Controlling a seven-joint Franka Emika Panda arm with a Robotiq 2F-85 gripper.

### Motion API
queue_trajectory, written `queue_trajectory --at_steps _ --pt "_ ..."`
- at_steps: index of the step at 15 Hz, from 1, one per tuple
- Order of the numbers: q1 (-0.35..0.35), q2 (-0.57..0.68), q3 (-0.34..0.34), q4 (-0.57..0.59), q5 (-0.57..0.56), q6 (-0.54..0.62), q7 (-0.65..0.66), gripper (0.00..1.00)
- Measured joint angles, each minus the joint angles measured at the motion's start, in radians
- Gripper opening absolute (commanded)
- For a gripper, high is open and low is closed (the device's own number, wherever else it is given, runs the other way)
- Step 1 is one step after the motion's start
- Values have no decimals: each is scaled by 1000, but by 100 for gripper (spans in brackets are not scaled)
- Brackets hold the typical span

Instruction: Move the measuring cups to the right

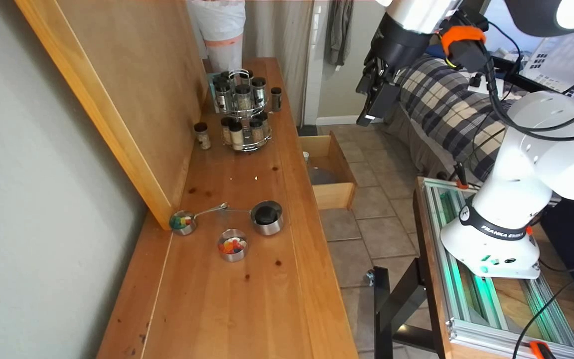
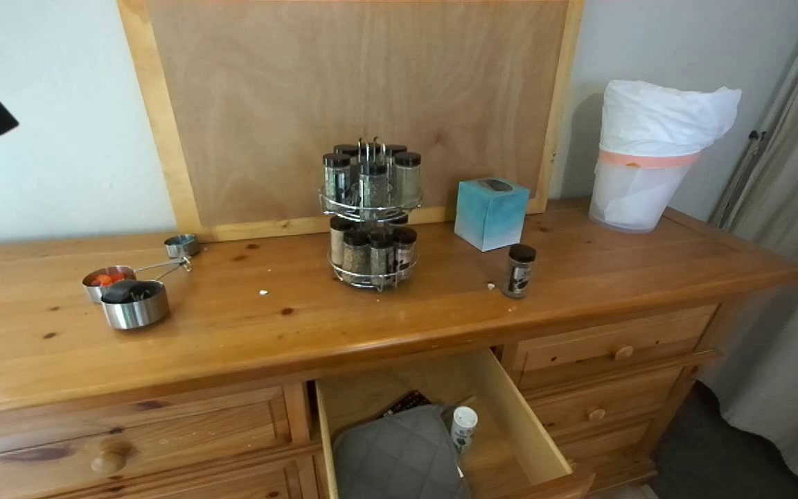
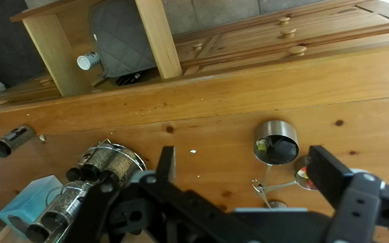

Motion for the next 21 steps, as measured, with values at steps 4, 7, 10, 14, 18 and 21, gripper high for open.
queue_trajectory --at_steps 4,7,10,14,18,21 --pt "16 56 -19 -1 0 105 -48 100" --pt "46 156 -62 0 6 249 -137 100" --pt "97 287 -140 17 37 361 -264 100" --pt "135 486 -217 100 101 434 -439 100" --pt "156 679 -245 227 259 421 -623 100" --pt "145 790 -211 314 263 346 -587 100"
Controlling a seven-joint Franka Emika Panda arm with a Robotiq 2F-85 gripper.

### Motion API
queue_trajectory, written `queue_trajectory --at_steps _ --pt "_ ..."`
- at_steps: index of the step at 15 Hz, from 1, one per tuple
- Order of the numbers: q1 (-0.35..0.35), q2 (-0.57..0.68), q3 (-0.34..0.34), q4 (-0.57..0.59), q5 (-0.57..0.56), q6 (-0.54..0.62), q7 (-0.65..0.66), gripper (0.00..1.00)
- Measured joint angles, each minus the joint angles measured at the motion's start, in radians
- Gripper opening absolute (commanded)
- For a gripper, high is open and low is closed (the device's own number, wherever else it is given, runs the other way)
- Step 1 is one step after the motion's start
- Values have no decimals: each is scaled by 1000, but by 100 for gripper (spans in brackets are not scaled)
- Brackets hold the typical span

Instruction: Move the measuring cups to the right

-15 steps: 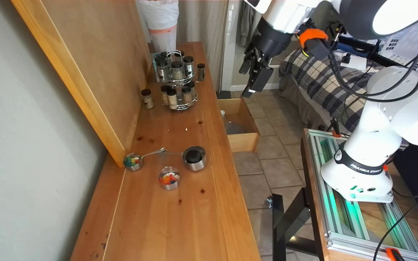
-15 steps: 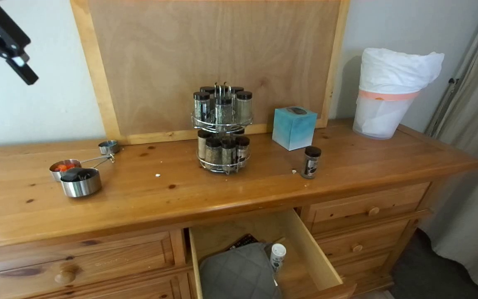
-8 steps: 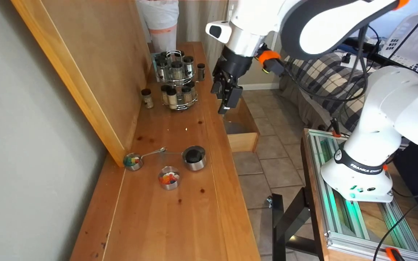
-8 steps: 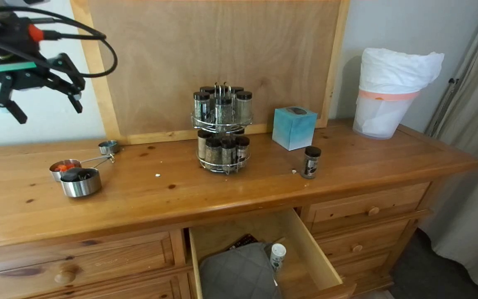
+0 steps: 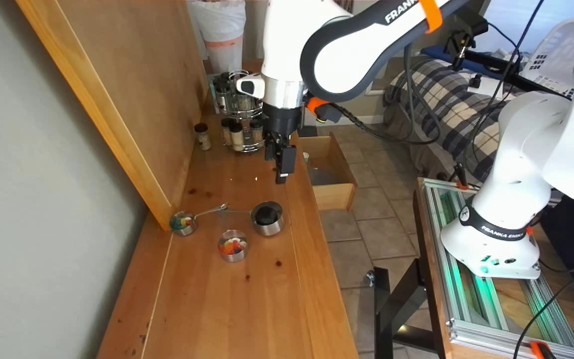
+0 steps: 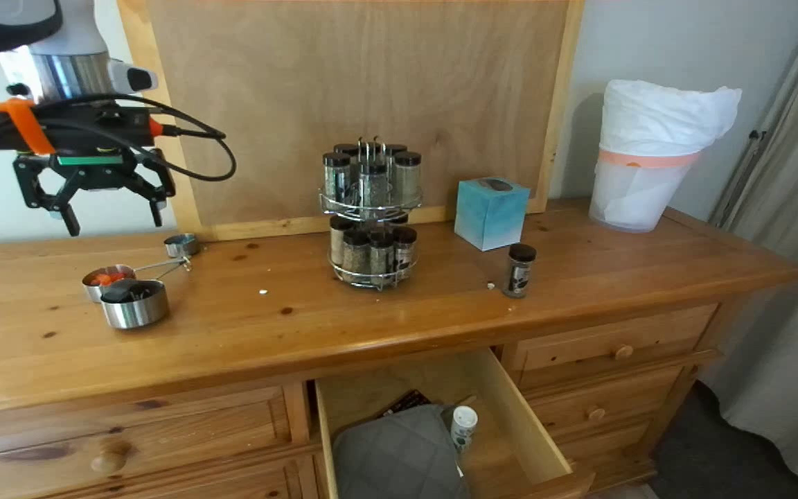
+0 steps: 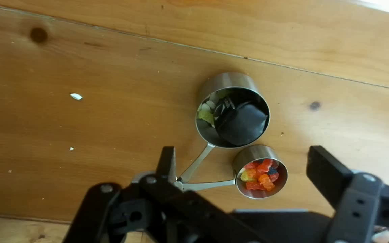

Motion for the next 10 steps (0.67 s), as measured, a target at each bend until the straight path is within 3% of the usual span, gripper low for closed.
queue_trajectory --at_steps 4,10 --pt "-11 95 50 69 20 -29 14 100" --pt "-18 118 55 91 21 -29 19 100"
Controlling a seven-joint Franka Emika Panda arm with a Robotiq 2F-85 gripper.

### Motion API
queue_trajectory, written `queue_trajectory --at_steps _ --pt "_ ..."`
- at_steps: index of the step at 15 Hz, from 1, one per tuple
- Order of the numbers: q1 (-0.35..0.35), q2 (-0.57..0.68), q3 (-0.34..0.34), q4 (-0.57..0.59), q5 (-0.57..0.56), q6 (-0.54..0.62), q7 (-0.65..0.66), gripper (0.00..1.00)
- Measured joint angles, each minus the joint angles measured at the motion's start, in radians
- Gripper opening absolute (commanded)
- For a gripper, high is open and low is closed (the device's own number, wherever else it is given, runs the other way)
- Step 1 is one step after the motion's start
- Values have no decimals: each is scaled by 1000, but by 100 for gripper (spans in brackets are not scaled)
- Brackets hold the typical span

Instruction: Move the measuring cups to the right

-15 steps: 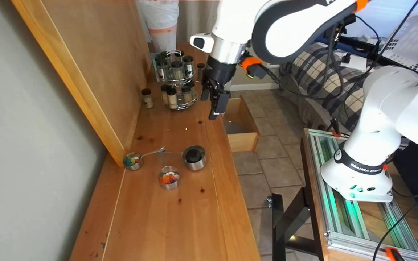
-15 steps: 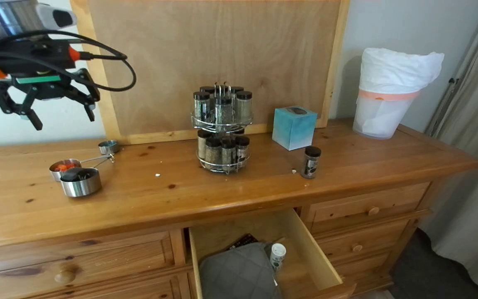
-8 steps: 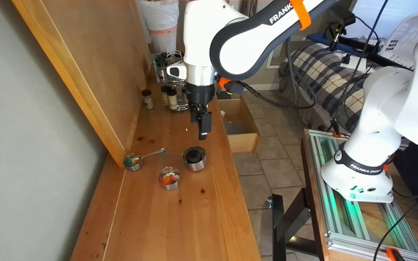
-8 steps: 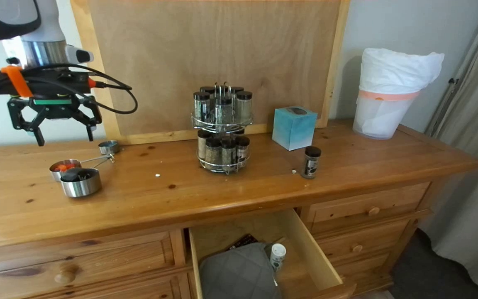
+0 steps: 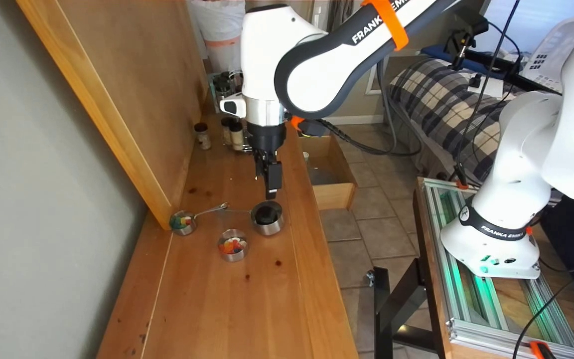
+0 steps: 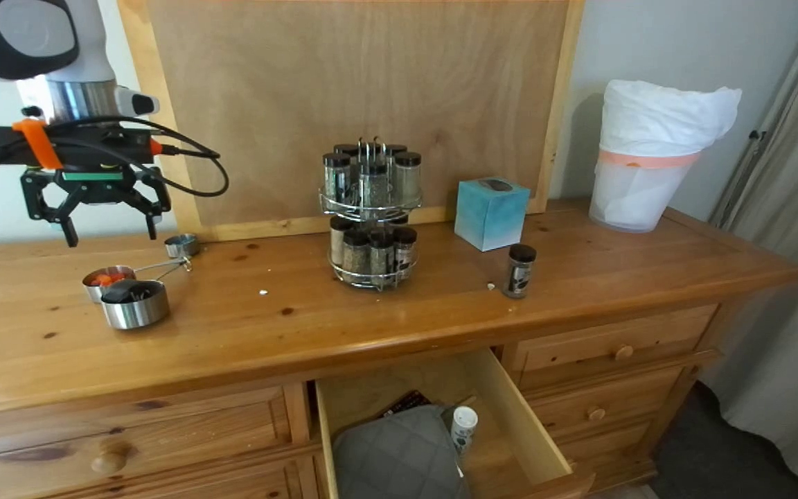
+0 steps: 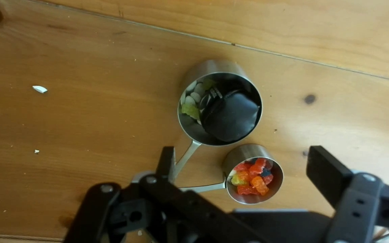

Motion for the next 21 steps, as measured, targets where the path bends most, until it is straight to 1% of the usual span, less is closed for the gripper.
queue_trajectory --at_steps 3,6,8,10,15,18,21 --pt "0 0 0 0 0 0 0 100" --pt "-18 2 18 0 1 10 -11 100" --pt "-36 19 26 10 6 24 -41 100" --pt "-59 55 31 37 31 32 -97 100" --pt "-117 200 66 161 86 43 -219 100" --pt "-153 302 111 262 133 57 -272 100" --pt "-189 398 157 357 166 47 -302 100"
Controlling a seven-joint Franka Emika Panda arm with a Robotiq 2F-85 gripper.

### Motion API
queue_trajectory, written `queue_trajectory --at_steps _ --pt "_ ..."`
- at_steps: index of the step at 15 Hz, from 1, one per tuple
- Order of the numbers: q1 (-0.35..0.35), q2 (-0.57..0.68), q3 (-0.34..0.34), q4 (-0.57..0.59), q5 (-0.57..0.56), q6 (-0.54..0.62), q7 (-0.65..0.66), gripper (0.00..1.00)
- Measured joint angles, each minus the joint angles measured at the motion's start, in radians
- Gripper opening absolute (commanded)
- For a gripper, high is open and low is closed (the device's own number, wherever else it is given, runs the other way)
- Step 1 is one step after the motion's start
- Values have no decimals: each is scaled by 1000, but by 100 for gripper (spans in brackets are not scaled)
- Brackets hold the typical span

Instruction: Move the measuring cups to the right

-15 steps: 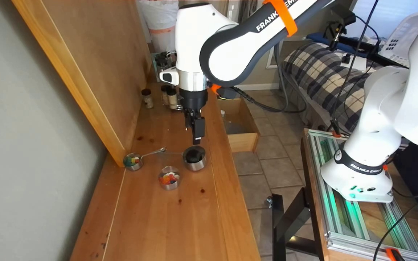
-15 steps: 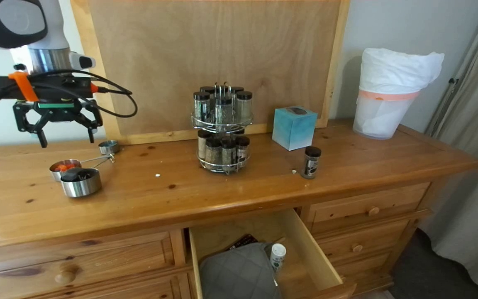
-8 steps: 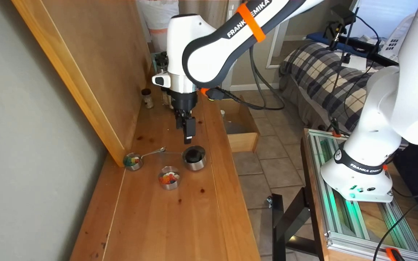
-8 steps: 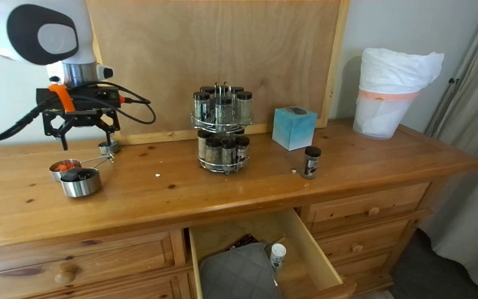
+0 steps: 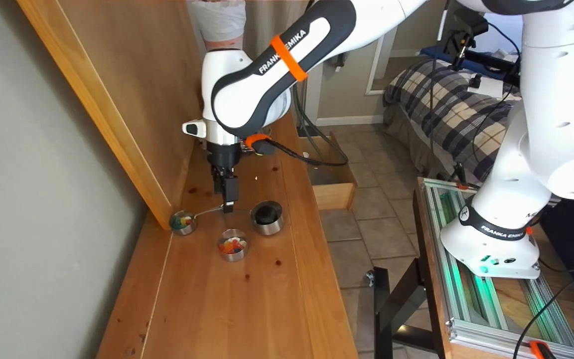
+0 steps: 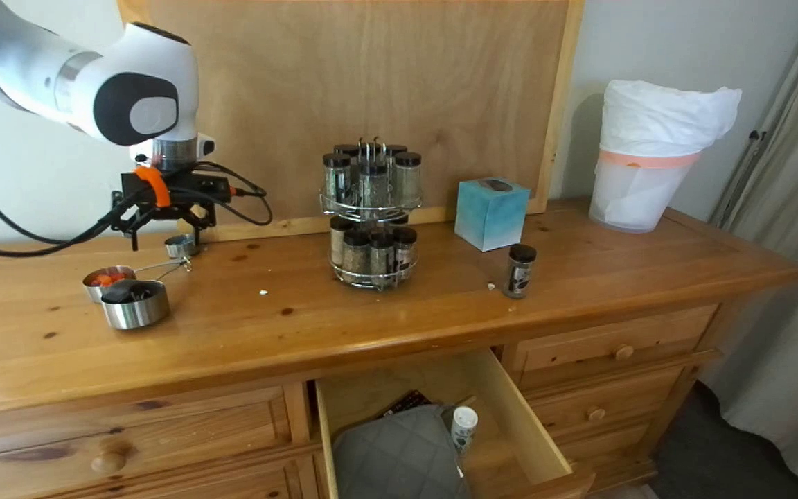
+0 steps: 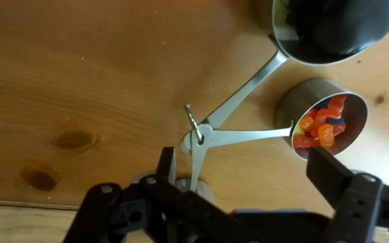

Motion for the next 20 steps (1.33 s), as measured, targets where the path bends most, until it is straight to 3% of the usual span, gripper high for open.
queue_trajectory --at_steps 6,13,20 --pt "-48 151 52 146 13 -51 -9 100" --pt "-90 228 58 254 24 -247 0 100" --pt "-133 276 60 344 181 -388 28 100"
